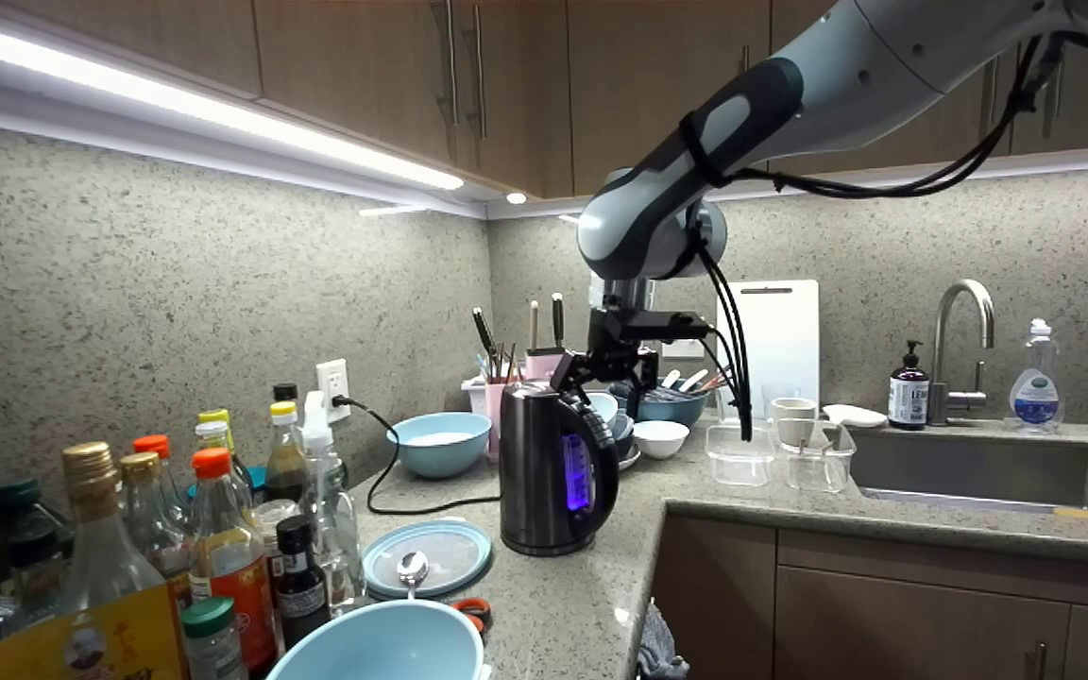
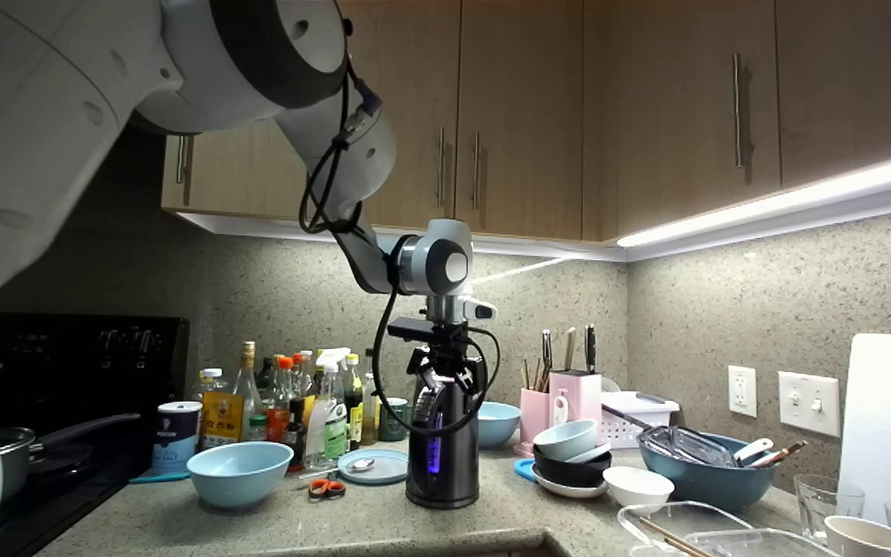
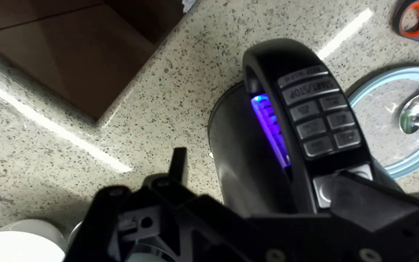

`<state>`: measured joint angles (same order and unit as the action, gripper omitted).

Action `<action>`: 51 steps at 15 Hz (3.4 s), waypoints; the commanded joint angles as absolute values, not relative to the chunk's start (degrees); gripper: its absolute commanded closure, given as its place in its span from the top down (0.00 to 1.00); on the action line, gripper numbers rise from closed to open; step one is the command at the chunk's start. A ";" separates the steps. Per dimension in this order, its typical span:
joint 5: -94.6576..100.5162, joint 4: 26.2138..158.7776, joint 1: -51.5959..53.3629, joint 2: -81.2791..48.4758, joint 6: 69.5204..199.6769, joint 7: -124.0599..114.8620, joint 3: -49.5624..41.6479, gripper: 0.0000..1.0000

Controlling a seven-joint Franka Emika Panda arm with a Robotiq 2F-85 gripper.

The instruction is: Open the kittle

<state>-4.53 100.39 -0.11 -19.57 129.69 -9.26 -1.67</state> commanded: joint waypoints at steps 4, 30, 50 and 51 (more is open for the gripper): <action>-9.66 98.51 -2.12 -22.45 126.28 -4.23 -0.19 1.00; -11.23 91.33 -3.65 -28.06 116.49 -2.45 -0.69 1.00; -12.38 87.99 -3.54 -24.61 112.38 -4.08 -0.93 1.00; -11.54 88.54 -3.11 -23.27 112.58 -4.31 -1.01 1.00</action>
